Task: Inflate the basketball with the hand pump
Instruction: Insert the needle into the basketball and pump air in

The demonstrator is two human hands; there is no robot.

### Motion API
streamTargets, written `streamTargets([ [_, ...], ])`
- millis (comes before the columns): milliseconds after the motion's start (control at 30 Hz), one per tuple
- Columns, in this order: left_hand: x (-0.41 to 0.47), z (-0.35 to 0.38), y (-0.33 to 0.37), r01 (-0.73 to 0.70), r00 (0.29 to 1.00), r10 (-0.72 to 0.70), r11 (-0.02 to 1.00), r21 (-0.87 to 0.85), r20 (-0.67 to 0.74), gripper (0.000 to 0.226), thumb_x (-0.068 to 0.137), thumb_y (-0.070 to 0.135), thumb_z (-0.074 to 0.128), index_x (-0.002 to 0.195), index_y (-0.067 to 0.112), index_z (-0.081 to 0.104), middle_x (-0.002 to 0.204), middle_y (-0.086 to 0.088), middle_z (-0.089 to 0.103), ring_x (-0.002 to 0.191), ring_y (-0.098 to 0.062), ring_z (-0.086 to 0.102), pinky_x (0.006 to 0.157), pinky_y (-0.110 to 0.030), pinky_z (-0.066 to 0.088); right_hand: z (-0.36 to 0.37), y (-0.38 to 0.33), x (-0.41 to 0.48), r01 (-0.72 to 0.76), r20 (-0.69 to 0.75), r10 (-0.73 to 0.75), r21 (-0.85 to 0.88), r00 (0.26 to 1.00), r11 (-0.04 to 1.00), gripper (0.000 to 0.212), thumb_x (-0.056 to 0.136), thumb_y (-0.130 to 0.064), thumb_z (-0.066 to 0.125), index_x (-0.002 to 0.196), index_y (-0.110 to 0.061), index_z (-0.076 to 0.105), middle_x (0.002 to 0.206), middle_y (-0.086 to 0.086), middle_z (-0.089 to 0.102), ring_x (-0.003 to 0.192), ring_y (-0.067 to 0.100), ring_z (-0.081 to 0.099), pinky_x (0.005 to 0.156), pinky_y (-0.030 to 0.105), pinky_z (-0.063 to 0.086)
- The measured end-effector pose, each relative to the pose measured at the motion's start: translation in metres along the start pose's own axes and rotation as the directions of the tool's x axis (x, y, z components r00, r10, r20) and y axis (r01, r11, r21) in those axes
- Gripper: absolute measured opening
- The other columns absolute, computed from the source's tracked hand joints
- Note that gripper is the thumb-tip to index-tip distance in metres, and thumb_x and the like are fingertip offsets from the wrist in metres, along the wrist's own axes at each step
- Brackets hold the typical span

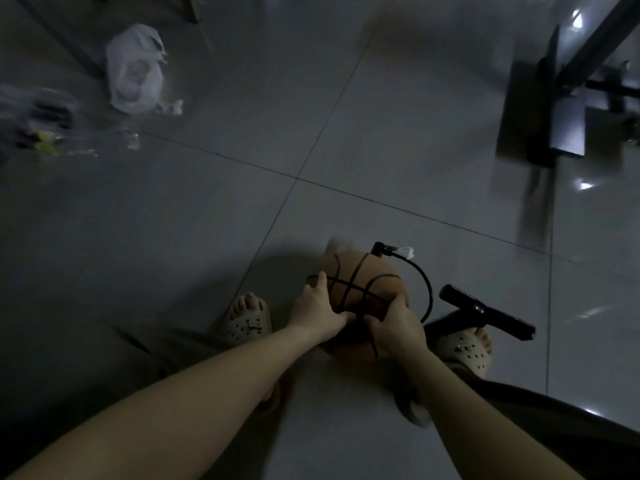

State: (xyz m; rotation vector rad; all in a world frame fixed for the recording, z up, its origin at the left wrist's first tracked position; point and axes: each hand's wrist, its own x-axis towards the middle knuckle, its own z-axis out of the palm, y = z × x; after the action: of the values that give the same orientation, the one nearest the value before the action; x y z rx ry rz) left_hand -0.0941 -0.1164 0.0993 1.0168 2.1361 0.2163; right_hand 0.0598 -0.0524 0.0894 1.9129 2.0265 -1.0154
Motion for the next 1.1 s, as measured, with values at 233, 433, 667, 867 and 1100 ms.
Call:
streamTargets([
  [233,-0.006,-0.023,0.025,-0.011,0.999,0.005,0.994,0.105,0.054,0.120,0.070,0.074,0.073,0.159,0.020,0.014,0.157,-0.016,0.032,0.141,-0.039,0.037,0.112,-0.048,0.040,-0.048,-0.003,-0.037,0.113,0.001,-0.113,-0.030,0.994,0.993,0.027,0.091,-0.037,0.062,0.110,-0.020,0.052,0.102,0.002,0.064,0.087,0.019,0.062,0.073,0.035,0.054],
  [433,-0.050,-0.030,0.107,-0.519,0.805,0.585,0.773,0.365,-0.094,0.074,0.093,0.037,0.061,0.154,0.018,0.024,0.156,-0.008,0.026,0.140,-0.033,0.033,0.110,-0.046,0.032,-0.129,0.026,-0.099,0.339,-0.496,-0.453,-0.305,0.741,0.890,0.007,0.094,-0.023,0.055,0.088,-0.020,0.056,0.080,-0.003,0.056,0.066,0.014,0.049,0.055,0.026,0.032],
  [667,-0.079,0.023,0.173,-0.628,0.623,0.742,0.286,0.724,0.247,0.042,0.098,0.023,0.052,0.138,0.010,0.045,0.135,-0.011,0.051,0.125,-0.031,0.047,0.110,-0.045,0.034,-0.132,0.089,-0.097,0.171,-0.198,-0.298,-0.486,0.934,0.857,0.059,0.092,-0.032,0.060,0.142,-0.016,0.035,0.139,0.004,0.046,0.128,0.024,0.044,0.105,0.033,0.036],
  [867,-0.091,-0.009,0.193,-0.666,0.630,0.741,0.362,0.652,0.232,0.020,0.096,0.007,0.048,0.115,0.011,0.054,0.120,-0.011,0.059,0.110,-0.028,0.054,0.087,-0.038,0.049,-0.167,0.082,-0.111,0.249,-0.276,-0.449,-0.542,0.849,0.803,0.024,0.083,-0.008,0.062,0.106,-0.013,0.056,0.116,0.007,0.047,0.106,0.027,0.050,0.084,0.033,0.042],
  [1100,-0.119,-0.055,0.223,-0.707,0.336,0.941,0.271,0.653,-0.027,0.044,0.085,0.015,0.019,0.108,0.011,0.057,0.106,-0.010,0.060,0.097,-0.027,0.054,0.084,-0.038,0.047,-0.207,0.057,-0.131,0.258,-0.531,-0.563,-0.540,0.634,0.801,0.044,0.087,-0.028,0.017,0.100,-0.011,0.055,0.094,0.009,0.057,0.083,0.026,0.055,0.080,0.038,0.048],
])
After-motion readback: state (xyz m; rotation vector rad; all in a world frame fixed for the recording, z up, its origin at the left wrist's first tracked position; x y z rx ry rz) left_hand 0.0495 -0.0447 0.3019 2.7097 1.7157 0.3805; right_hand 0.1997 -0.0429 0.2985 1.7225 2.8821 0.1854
